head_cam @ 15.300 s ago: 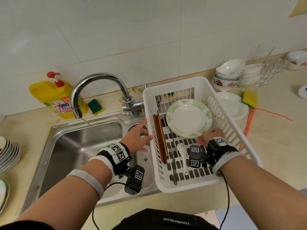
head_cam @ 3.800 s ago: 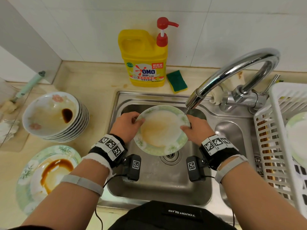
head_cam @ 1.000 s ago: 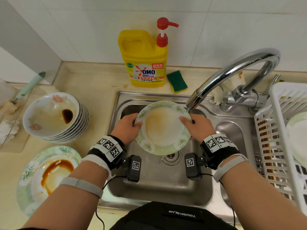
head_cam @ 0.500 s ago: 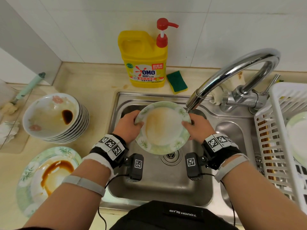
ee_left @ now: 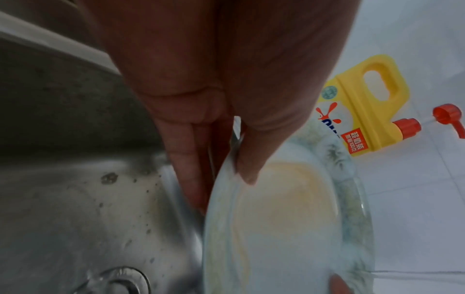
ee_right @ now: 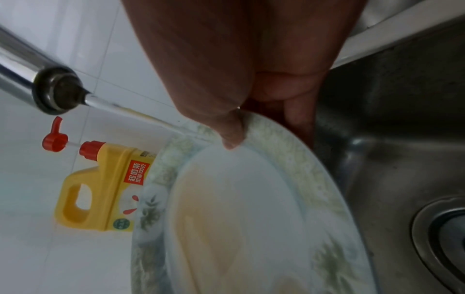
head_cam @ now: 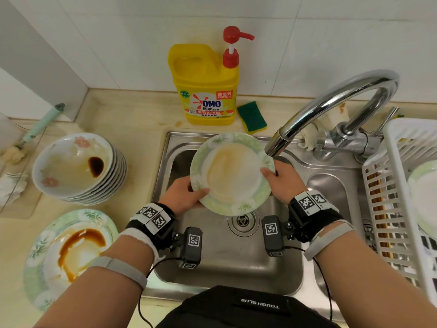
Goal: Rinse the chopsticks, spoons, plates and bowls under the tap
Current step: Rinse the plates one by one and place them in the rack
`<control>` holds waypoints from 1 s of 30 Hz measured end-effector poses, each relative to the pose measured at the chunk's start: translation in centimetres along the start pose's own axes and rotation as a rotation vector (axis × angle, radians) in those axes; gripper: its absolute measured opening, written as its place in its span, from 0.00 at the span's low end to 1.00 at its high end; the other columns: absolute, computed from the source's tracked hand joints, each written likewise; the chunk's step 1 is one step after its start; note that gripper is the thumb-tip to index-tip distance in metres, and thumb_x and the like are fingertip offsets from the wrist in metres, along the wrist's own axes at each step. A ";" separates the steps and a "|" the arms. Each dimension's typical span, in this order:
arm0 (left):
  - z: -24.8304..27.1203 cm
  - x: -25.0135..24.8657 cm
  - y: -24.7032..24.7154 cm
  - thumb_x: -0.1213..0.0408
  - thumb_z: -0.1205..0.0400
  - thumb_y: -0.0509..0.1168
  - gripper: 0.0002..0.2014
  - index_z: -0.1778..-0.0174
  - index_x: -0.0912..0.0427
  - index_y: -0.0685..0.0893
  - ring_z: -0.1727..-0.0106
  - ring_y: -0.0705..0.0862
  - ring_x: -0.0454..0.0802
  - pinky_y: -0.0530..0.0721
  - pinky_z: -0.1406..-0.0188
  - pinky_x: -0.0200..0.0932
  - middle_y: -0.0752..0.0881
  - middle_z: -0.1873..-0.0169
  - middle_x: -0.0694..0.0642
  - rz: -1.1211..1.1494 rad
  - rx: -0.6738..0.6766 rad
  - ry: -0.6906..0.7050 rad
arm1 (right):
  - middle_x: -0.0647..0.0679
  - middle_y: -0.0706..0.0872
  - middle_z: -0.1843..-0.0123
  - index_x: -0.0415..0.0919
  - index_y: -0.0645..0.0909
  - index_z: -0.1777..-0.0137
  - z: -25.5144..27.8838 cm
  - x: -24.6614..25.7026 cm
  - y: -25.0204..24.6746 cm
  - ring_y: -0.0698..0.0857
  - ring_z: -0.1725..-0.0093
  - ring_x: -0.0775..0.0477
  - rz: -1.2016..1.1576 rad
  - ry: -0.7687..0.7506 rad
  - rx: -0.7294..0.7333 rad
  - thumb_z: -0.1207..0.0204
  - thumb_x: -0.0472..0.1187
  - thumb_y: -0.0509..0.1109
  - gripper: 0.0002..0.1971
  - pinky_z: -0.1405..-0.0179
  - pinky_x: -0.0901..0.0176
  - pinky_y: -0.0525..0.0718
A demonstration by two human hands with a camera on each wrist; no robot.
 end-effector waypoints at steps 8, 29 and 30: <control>-0.1 -1.7 -0.8 0.68 0.14 0.68 0.08 0.46 0.48 0.84 0.43 0.91 0.55 0.91 0.46 0.63 0.91 0.45 0.56 -0.046 -0.041 0.097 | 0.46 0.91 0.47 0.53 0.83 0.43 0.3 -0.8 0.7 0.91 0.47 0.39 -0.129 0.056 0.044 0.21 0.40 0.68 0.10 0.55 0.37 0.93; -0.4 -3.5 -1.7 0.62 0.14 0.67 0.04 0.47 0.54 0.86 0.47 0.90 0.53 0.89 0.42 0.56 0.91 0.52 0.52 -0.390 -0.103 0.149 | 0.44 0.92 0.63 0.41 0.88 0.61 0.7 -0.6 0.2 0.93 0.63 0.45 0.005 0.192 0.022 0.15 0.61 0.66 0.25 0.61 0.48 0.94; -0.3 -3.8 -1.6 0.63 0.14 0.67 0.02 0.48 0.53 0.85 0.47 0.89 0.53 0.88 0.42 0.53 0.91 0.52 0.52 -0.420 -0.106 0.161 | 0.44 0.92 0.64 0.40 0.88 0.62 0.7 -0.6 0.2 0.93 0.65 0.45 0.055 0.201 0.029 0.16 0.65 0.63 0.29 0.61 0.49 0.94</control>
Point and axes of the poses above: each hand's wrist, its own z-axis away from the middle knuckle, its own y-axis out of the palm, x = y × z, the point moved 10 cm from there along -z, towards the middle knuckle
